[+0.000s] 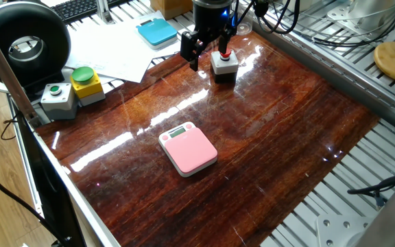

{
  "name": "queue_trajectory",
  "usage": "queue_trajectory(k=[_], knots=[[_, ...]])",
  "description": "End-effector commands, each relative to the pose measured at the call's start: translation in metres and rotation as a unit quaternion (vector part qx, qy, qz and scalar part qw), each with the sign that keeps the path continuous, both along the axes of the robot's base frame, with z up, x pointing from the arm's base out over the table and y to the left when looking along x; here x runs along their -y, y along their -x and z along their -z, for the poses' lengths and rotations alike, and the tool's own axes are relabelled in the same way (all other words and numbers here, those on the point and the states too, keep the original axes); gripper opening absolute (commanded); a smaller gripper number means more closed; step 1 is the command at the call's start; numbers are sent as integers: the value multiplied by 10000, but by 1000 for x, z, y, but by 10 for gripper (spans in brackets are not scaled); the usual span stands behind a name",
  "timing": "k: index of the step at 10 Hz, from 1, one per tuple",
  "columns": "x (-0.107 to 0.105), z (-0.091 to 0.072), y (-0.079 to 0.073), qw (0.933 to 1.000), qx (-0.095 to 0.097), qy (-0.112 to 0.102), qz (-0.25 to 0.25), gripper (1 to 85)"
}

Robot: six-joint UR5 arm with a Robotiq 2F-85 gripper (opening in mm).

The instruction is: Place the block on the scale

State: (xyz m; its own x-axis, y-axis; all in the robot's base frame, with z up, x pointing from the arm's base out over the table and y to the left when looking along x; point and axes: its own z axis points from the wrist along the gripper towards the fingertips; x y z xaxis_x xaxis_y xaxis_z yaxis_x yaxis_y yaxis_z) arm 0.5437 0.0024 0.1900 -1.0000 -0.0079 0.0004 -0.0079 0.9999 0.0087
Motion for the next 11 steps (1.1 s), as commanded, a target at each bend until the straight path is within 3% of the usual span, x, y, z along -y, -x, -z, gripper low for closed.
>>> queue_trajectory(k=[1,11], knots=[[-19,-1,-13,9991,250,-311,-133,13],[-17,-1,-12,9995,209,-197,-113,10]])
